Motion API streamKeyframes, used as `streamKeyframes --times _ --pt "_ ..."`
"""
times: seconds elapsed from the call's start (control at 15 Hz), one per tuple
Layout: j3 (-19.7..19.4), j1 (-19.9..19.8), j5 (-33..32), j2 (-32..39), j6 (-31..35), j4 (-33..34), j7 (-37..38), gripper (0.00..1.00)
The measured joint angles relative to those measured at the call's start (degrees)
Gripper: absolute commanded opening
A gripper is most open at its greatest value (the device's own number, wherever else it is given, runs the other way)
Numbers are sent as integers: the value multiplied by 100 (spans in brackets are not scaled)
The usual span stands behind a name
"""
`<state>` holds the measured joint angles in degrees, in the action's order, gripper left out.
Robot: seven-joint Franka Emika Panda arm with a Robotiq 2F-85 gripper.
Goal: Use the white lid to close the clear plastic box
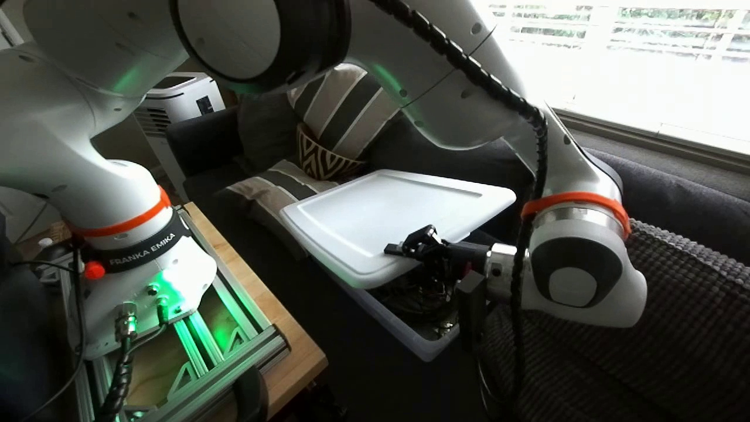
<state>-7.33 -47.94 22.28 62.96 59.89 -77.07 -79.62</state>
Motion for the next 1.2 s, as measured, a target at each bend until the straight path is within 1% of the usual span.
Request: streamKeyframes --times 0.2,0.6,0.67,0.8,0.87,1.0,1.07,1.13,1.2 --pt "53 -88 -28 197 -15 464 115 2" --pt "214 -97 -124 513 -247 1239 468 2" --pt "241 -99 -136 572 -311 1343 503 30" --pt "286 -102 -139 701 -388 1540 615 40" --pt "317 -114 -125 765 -407 1625 653 48" --pt "369 -161 -58 869 -411 1769 771 62" --pt "377 -203 1 892 -410 1825 875 71" --pt "358 -255 94 890 -394 1864 983 77" --pt "315 -321 216 866 -373 1887 1097 86"
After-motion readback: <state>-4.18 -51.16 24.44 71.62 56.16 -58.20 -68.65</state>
